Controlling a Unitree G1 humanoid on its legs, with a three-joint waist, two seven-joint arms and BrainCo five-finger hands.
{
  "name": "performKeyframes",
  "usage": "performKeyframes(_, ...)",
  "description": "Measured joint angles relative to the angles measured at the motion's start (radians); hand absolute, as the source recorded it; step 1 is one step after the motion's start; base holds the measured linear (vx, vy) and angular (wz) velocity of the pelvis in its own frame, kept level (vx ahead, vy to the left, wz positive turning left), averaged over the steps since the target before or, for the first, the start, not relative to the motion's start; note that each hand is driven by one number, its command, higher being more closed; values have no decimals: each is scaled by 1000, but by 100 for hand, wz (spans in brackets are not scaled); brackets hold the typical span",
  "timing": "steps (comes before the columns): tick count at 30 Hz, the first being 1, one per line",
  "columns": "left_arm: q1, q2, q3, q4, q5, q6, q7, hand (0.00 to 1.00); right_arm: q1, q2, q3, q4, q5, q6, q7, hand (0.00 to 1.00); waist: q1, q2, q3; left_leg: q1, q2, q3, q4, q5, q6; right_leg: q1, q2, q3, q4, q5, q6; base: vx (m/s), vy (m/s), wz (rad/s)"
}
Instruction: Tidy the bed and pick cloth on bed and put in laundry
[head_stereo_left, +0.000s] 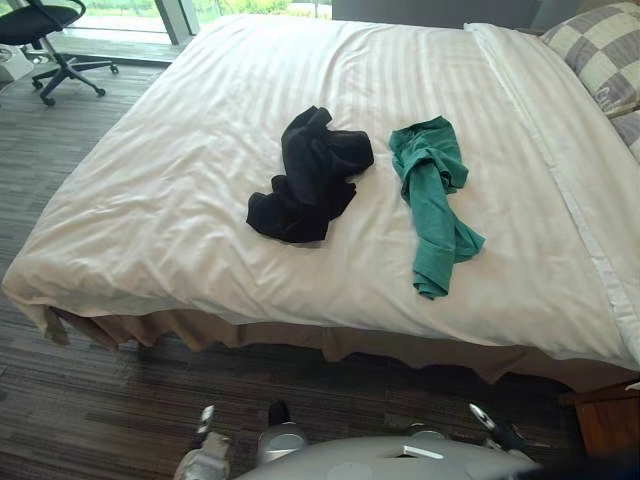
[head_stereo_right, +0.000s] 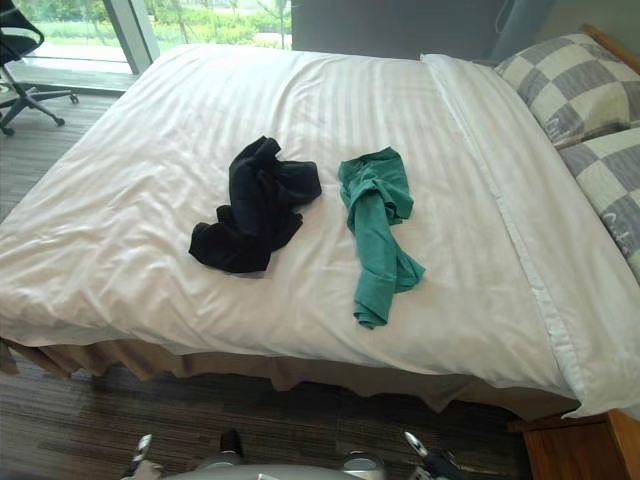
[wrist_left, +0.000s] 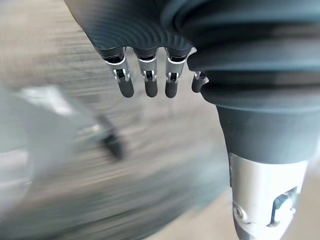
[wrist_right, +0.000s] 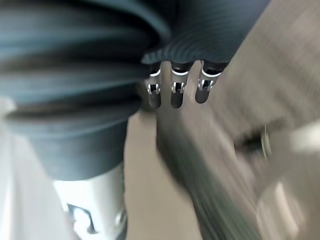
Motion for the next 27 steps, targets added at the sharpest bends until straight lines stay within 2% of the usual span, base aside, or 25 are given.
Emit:
performKeyframes(2,19,82,206,-10,-26,-8,8,0,12,-39,-175,-14,-19,-58,-53,0,-2,-4,-13,1,-8,11,0,0,-2,2,-10,0,0,5,-1,112,9,1)
performKeyframes(3,19,154,294,-19,-53,-14,8,0,9,-94,-280,-17,-19,-100,-76,0,-3,-10,-30,0,-13,11,0,7,-2,2,-13,0,0,15,10,129,-13,4)
performKeyframes(4,17,188,318,-20,-63,-17,7,0,3,-122,-314,-17,-18,-116,-81,0,-3,-7,-34,-1,-14,11,0,7,-3,8,-14,0,0,16,10,129,-31,4)
performKeyframes(5,13,254,350,-21,-81,-25,1,0,-13,-179,-352,-20,-18,-152,-81,0,-3,-15,-42,2,-14,11,1,7,-3,12,-14,-1,1,16,11,74,-24,2)
performKeyframes(6,9,281,354,-21,-82,-32,-2,0,-20,-204,-357,-26,-18,-168,-80,0,-3,-16,-46,1,-14,11,1,7,-3,11,-14,-1,1,16,11,56,-23,2)
performKeyframes(8,-25,368,326,-68,-68,-78,-35,0,-59,-297,-340,-127,-20,-234,-79,0,-4,-8,-60,1,-14,10,1,8,-2,10,-14,-2,1,16,11,0,0,0)
performKeyframes(10,-42,431,189,-187,-31,-138,-80,0,-92,-382,-280,-265,-21,-269,-77,0,-3,2,-71,-4,-14,9,1,10,-1,6,-13,-2,3,16,10,-11,-1,2)
performKeyframes(11,-47,448,148,-227,-22,-149,-90,0,-94,-405,-263,-302,-23,-272,-75,0,-2,6,-77,-9,-14,8,1,11,0,2,-13,-3,3,16,10,-41,3,7)
performKeyframes(12,-75,492,55,-339,14,-167,-119,0,-119,-458,-224,-388,-43,-279,-66,0,2,10,-89,-15,-14,5,1,15,1,-7,-13,-7,6,15,10,-54,7,8)
performKeyframes(15,-143,534,-51,-538,111,-195,-169,0,-192,-507,-119,-516,-64,-279,-12,0,2,18,-94,-15,-14,3,1,17,3,-8,-13,-8,6,14,9,-60,11,4)
performKeyframes(17,-184,536,-112,-595,165,-194,-182,0,-213,-511,-54,-554,-90,-273,12,0,-1,19,-95,-15,-14,3,1,19,4,-8,-12,-7,7,15,10,-30,6,-4)
performKeyframes(18,-217,536,-178,-630,225,-180,-201,0,-223,-511,19,-589,-127,-247,35,0,-2,19,-96,-15,-14,8,1,20,3,-15,-12,2,9,16,11,-15,4,-11)
performKeyframes(20,-253,535,-249,-636,277,-147,-226,0,-254,-510,109,-608,-158,-221,61,0,-4,19,-97,-15,-12,24,0,22,2,-33,-12,27,13,20,11,-8,9,-26)
performKeyframes(24,-347,521,-393,-634,395,-93,-251,0,-343,-504,257,-607,-177,-177,91,0,-9,15,-95,-12,-10,79,2,39,3,-63,-12,85,24,35,-3,4,16,-36)
performKeyframes(27,-450,511,-536,-582,491,-52,-254,0,-432,-459,388,-605,-200,-136,100,0,-29,4,-87,-10,-7,126,6,95,11,-78,-6,129,24,59,-30,-71,-1,-27)
